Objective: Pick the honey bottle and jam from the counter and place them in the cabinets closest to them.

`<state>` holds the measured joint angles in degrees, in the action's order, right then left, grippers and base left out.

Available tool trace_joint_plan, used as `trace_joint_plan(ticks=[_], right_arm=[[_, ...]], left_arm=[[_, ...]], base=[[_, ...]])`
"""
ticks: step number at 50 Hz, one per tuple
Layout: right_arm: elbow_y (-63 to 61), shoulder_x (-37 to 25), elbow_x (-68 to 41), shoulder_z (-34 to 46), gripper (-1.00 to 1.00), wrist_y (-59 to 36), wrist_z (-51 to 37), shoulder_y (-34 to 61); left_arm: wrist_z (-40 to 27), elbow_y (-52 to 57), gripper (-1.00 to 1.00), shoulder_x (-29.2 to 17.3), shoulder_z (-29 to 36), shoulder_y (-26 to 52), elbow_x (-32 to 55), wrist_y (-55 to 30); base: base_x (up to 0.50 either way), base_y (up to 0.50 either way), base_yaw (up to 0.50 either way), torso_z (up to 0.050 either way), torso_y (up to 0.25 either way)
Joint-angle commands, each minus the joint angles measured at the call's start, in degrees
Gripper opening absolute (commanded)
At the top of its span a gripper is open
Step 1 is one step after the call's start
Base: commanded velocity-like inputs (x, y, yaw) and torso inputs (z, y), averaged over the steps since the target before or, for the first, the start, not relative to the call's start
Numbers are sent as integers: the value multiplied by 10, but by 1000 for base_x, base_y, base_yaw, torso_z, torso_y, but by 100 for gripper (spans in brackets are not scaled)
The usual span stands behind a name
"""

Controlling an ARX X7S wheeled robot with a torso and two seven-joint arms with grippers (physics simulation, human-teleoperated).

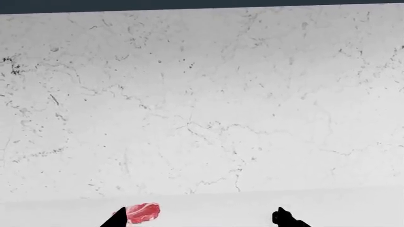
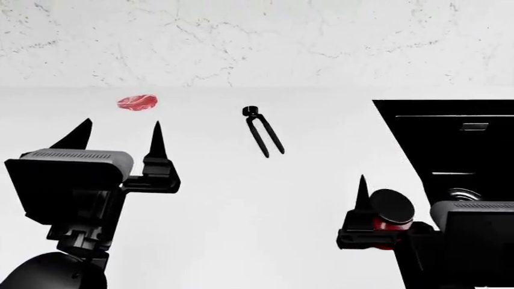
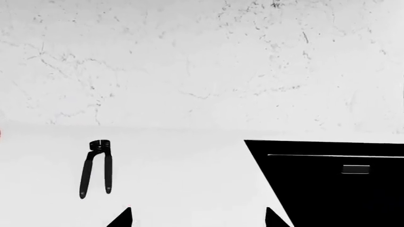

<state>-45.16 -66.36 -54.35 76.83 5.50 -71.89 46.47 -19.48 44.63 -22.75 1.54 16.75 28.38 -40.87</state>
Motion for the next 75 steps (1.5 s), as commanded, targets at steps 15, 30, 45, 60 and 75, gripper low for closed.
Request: trace_joint_plan(ticks=[15,30,45,60,75], right_arm=[[25,0,-2,4,100,2,-9,-20],[42,7,0,5,100,26,6,-37],[80,10,13,10,100,92,32,-81],[100,13,9,16,100,101,25,-102],[126,32,0,20,100,118,56,-116]], left_arm=[[-3,-2,100,-4,-3,-6,5,7],[-6,-9,100,-4,10,11,2,4],[-7,-5,100,-9,10,5,7,4],[-9,-10,100,-11,8,-4,4,15],[-9,-13,100,-12,9,-10,6,23]], base=[[0,0,0,0,0],[0,0,0,0,0],[0,0,0,0,0],[0,0,0,0,0],[0,0,0,0,0]])
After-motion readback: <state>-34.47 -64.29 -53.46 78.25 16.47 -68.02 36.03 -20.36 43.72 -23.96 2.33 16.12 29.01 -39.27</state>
